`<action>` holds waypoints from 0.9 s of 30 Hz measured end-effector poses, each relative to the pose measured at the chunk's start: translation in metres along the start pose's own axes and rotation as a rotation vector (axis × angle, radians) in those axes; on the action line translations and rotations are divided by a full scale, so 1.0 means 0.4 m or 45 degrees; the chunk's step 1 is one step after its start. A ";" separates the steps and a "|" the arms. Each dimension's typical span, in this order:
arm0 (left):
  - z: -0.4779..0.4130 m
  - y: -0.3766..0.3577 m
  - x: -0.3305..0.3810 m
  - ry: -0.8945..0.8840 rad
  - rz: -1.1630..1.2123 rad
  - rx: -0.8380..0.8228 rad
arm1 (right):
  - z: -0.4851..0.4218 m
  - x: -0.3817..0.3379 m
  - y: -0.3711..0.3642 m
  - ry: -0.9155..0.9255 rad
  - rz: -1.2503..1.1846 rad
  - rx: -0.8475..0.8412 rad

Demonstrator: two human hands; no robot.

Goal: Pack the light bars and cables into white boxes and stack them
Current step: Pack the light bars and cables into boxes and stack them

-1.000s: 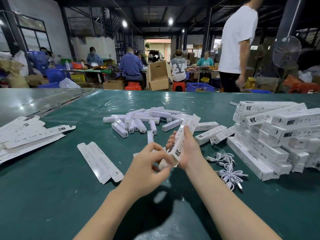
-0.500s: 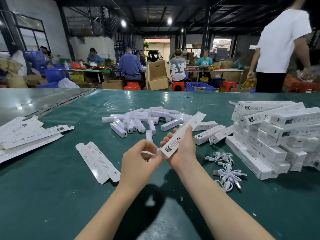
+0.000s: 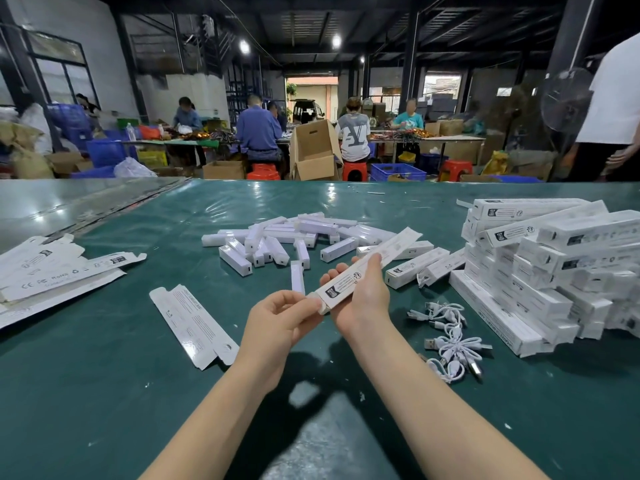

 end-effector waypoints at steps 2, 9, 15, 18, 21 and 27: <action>0.000 -0.007 -0.004 0.023 -0.013 -0.036 | 0.004 0.006 0.000 -0.037 -0.064 0.008; -0.003 -0.013 -0.005 0.042 -0.056 -0.035 | 0.005 0.024 -0.008 -0.064 -0.162 -0.053; 0.019 -0.034 0.009 -0.181 -0.137 0.066 | -0.008 0.002 -0.003 0.060 -0.090 -0.050; 0.037 -0.045 0.004 -0.260 -0.399 0.139 | -0.017 -0.001 0.019 0.100 0.007 0.003; 0.057 -0.085 -0.006 -0.270 -0.710 0.031 | -0.025 -0.015 0.041 0.110 0.051 0.059; 0.083 -0.174 -0.058 -0.046 -0.551 -0.393 | -0.030 -0.063 0.039 0.191 -0.042 0.062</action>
Point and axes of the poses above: each hand's wrist, its own z-axis away from the middle knuckle, its own y-axis out of the back of the hand, x = y × z, the point moved 7 cm from there along -z, towards the middle knuckle, and after that the axes turned 9 degrees about -x, right-handed, at the moved point
